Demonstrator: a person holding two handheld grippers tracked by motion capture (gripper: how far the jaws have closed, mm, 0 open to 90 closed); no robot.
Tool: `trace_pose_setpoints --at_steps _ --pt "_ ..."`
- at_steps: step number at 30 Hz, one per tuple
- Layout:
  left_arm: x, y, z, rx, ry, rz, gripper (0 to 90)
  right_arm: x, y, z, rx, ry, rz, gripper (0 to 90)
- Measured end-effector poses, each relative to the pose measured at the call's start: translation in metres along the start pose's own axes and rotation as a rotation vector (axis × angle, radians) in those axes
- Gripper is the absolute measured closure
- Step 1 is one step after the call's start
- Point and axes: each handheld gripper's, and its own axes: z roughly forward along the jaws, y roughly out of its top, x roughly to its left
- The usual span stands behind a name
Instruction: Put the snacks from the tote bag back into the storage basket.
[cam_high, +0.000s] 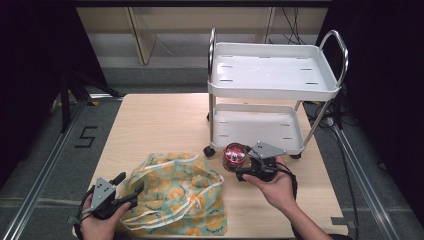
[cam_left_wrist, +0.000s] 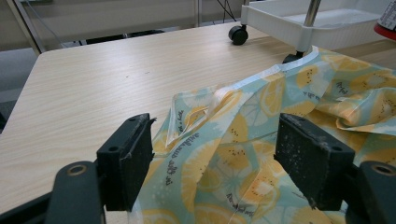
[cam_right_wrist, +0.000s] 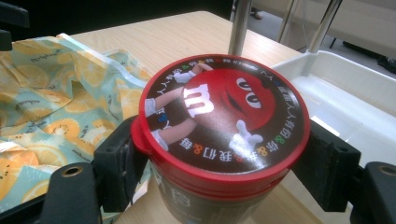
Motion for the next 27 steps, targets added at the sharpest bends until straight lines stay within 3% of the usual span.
trace_pose_setpoints --at_steps 14,17,23,26,27 --pt "0.0001 0.0004 -0.0006 -0.016 0.005 -0.002 27.1 -0.0030 0.0032 0.0026 -0.019 -0.011 -0.007 26.1" --pt "0.0004 0.0005 -0.0006 -0.015 0.004 0.003 27.1 -0.0034 0.0049 0.0026 -0.010 -0.005 0.010 26.1" --pt "0.0002 0.0004 -0.0006 -0.016 0.007 0.005 27.3 -0.0059 0.0066 0.0033 -0.019 -0.017 -0.015 26.1" --pt "0.0002 0.0007 -0.0010 -0.013 0.008 0.006 27.3 -0.0050 0.0065 0.0042 -0.008 -0.003 0.009 26.1" --pt "0.0003 0.0007 -0.0010 -0.013 0.009 0.007 27.3 -0.0063 0.0066 0.0054 -0.025 -0.015 -0.007 26.1"
